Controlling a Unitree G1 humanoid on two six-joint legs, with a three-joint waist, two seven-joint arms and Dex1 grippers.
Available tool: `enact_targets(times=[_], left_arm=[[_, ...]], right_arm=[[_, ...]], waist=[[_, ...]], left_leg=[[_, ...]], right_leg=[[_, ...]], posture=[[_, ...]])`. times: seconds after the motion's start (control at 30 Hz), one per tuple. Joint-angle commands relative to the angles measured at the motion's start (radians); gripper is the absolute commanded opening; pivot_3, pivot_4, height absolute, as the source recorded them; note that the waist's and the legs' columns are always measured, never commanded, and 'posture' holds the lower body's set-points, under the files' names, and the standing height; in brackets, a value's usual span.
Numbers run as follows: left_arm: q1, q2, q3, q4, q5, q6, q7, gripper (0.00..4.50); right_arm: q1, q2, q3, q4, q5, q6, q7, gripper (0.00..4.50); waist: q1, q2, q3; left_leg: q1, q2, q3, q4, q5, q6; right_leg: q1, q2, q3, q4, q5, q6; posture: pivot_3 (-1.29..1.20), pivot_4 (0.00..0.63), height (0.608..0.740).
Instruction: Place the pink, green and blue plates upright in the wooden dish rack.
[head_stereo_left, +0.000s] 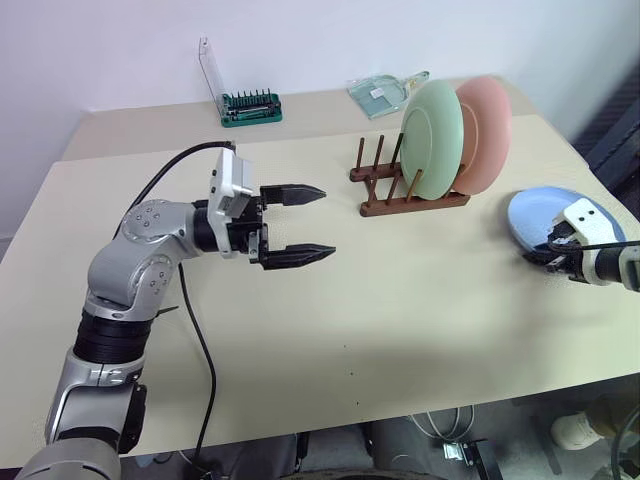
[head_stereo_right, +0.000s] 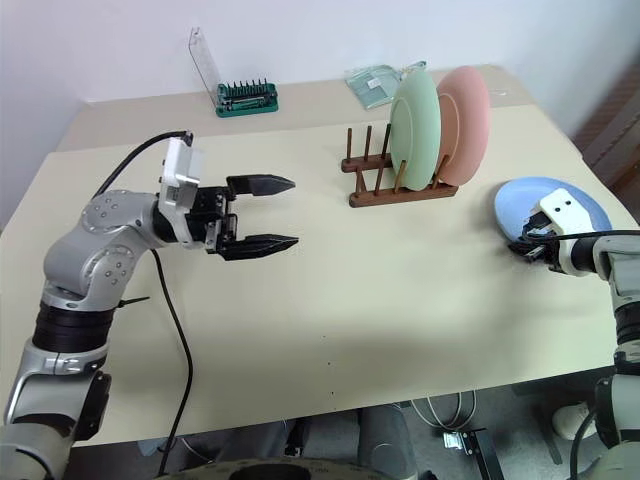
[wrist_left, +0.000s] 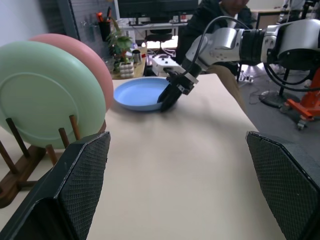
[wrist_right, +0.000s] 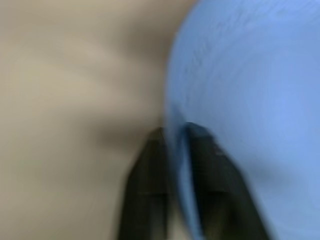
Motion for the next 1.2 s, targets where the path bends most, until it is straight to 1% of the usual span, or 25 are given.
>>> enact_targets(times=[0.03, 0.2, 0.27, 0.33, 0.4, 0.43, 0.47, 0.53, 0.6, 0.67, 0.77, 0.87, 0.9, 0.97, 1.03, 1.13, 1.2], left_arm=[[-0.031, -0.002, 0.018, 0.009, 0.005, -0.025, 0.006, 4.50], [-0.057, -0.016, 0.014, 0.046, 0.014, -0.047, 0.009, 4.50], [-0.065, -0.022, 0.014, 0.055, 0.018, -0.052, 0.008, 4.50], [-0.070, -0.026, 0.016, 0.061, 0.021, -0.054, 0.008, 4.50], [-0.071, -0.029, 0.016, 0.064, 0.025, -0.059, 0.011, 4.50], [-0.069, -0.029, 0.016, 0.063, 0.027, -0.061, 0.013, 4.50], [-0.067, -0.030, 0.018, 0.061, 0.026, -0.062, 0.015, 4.50], [-0.062, -0.030, 0.022, 0.057, 0.022, -0.060, 0.021, 4.50], [-0.058, -0.029, 0.025, 0.052, 0.021, -0.059, 0.027, 4.50], [-0.054, -0.027, 0.027, 0.047, 0.020, -0.059, 0.031, 4.50], [-0.050, -0.025, 0.029, 0.042, 0.016, -0.056, 0.037, 4.50], [-0.045, -0.022, 0.031, 0.037, 0.004, -0.034, 0.045, 4.50], [-0.046, -0.021, 0.032, 0.037, -0.002, -0.022, 0.048, 4.50], [-0.048, -0.020, 0.037, 0.039, -0.014, 0.000, 0.053, 4.50], [-0.045, -0.016, 0.042, 0.033, -0.011, -0.001, 0.056, 4.50], [-0.033, -0.008, 0.046, 0.025, 0.000, -0.023, 0.056, 4.50], [-0.029, -0.005, 0.051, 0.024, -0.007, -0.015, 0.061, 4.50]], right_arm=[[-0.067, -0.015, -0.035, 0.070, -0.049, -0.040, -0.124, 0.03], [-0.267, 0.004, -0.125, 0.212, -0.045, -0.145, -0.394, 0.03], [-0.351, 0.018, -0.179, 0.239, -0.012, -0.219, -0.460, 0.03], [-0.422, 0.035, -0.230, 0.246, 0.026, -0.287, -0.485, 0.03], [-0.480, 0.078, -0.294, 0.187, 0.124, -0.361, -0.389, 0.03], [-0.515, 0.116, -0.346, 0.139, 0.208, -0.375, -0.339, 0.03], [-0.546, 0.149, -0.390, 0.098, 0.290, -0.352, -0.282, 0.03], [-0.576, 0.207, -0.428, -0.021, 0.415, -0.286, -0.184, 0.03], [-0.593, 0.257, -0.453, -0.140, 0.540, -0.161, -0.146, 0.03], [-0.606, 0.301, -0.473, -0.248, 0.665, -0.023, -0.152, 0.03], [-0.607, 0.346, -0.489, -0.353, 0.801, 0.131, -0.176, 0.03], [-0.579, 0.388, -0.544, -0.377, 1.034, 0.398, -0.226, 0.03], [-0.556, 0.393, -0.550, -0.382, 1.081, 0.463, -0.227, 0.03], [-0.500, 0.403, -0.545, -0.388, 1.154, 0.585, -0.221, 0.03], [-0.470, 0.418, -0.543, -0.384, 1.190, 0.639, -0.236, 0.03], [-0.446, 0.438, -0.539, -0.360, 1.196, 0.668, -0.241, 0.03], [-0.426, 0.455, -0.517, -0.361, 1.157, 0.649, -0.226, 0.03]], waist=[[0.002, 0.000, 0.000], [0.001, 0.001, 0.000], [-0.001, 0.002, 0.001], [-0.004, 0.002, 0.001], [-0.007, 0.002, 0.001], [-0.008, 0.002, 0.001], [-0.009, 0.002, 0.001], [-0.009, 0.002, 0.001], [-0.004, 0.002, 0.001], [0.005, 0.002, 0.001], [0.017, 0.002, 0.001], [0.023, 0.002, 0.001], [0.023, 0.002, 0.001], [0.023, 0.002, 0.001], [0.021, 0.002, 0.000], [0.019, 0.003, 0.000], [0.018, 0.003, 0.000]], left_leg=[[0.000, 0.000, 0.000, 0.000, 0.000, 0.000], [-0.002, 0.000, 0.000, -0.001, 0.000, 0.000], [-0.002, 0.000, 0.000, -0.001, 0.000, 0.000], [-0.002, 0.000, 0.000, -0.002, 0.000, 0.000], [-0.002, 0.000, 0.001, -0.002, 0.000, 0.000], [-0.002, 0.001, 0.001, -0.002, 0.000, 0.000], [-0.002, 0.001, 0.001, -0.002, 0.000, 0.000], [-0.002, 0.001, 0.001, -0.002, 0.000, 0.000], [-0.002, 0.002, 0.000, -0.002, 0.000, 0.000], [-0.004, 0.001, -0.002, -0.001, 0.000, 0.000], [-0.004, 0.001, -0.003, 0.000, 0.000, 0.000], [-0.003, 0.001, -0.003, 0.000, 0.000, 0.000], [-0.003, 0.001, -0.003, 0.000, 0.000, 0.000], [-0.003, 0.001, -0.003, 0.000, 0.000, 0.000], [-0.003, 0.001, -0.003, 0.000, 0.000, 0.000], [-0.004, 0.001, -0.002, 0.000, 0.000, 0.000], [-0.004, 0.001, -0.002, 0.000, 0.000, 0.000]], right_leg=[[0.000, 0.000, 0.000, 0.000, 0.000, 0.000], [-0.002, 0.000, 0.000, 0.000, 0.000, 0.000], [-0.003, 0.000, 0.000, 0.000, 0.000, 0.000], [-0.003, 0.000, 0.000, 0.000, 0.000, 0.000], [-0.003, 0.001, 0.001, 0.000, 0.000, 0.000], [-0.003, 0.001, 0.001, 0.000, 0.000, 0.000], [-0.003, 0.001, 0.001, 0.000, 0.000, 0.000], [-0.003, 0.001, 0.001, 0.000, 0.000, 0.000], [-0.003, 0.001, 0.000, 0.000, 0.000, 0.000], [-0.003, 0.001, -0.001, 0.001, 0.000, 0.000], [-0.002, 0.001, -0.002, 0.001, 0.001, 0.000], [-0.002, 0.001, -0.002, 0.001, 0.001, -0.001], [-0.002, 0.001, -0.002, 0.001, 0.001, -0.001], [-0.002, 0.001, -0.002, 0.001, 0.001, -0.001], [-0.002, 0.001, -0.002, 0.001, 0.001, -0.001], [-0.004, 0.000, -0.001, 0.001, 0.001, -0.001], [-0.004, 0.000, -0.001, 0.002, 0.001, -0.001]], posture=[[0.00, 0.150, 0.740], [0.00, 0.150, 0.740], [0.00, 0.150, 0.740], [0.00, 0.150, 0.740], [0.00, 0.150, 0.740], [0.00, 0.150, 0.740], [0.00, 0.150, 0.740], [0.00, 0.150, 0.740], [0.00, 0.150, 0.740], [0.00, 0.150, 0.740], [0.00, 0.150, 0.740], [0.00, 0.150, 0.740], [0.00, 0.150, 0.740], [0.00, 0.150, 0.740], [0.00, 0.150, 0.740], [0.00, 0.150, 0.740], [0.00, 0.150, 0.740]])
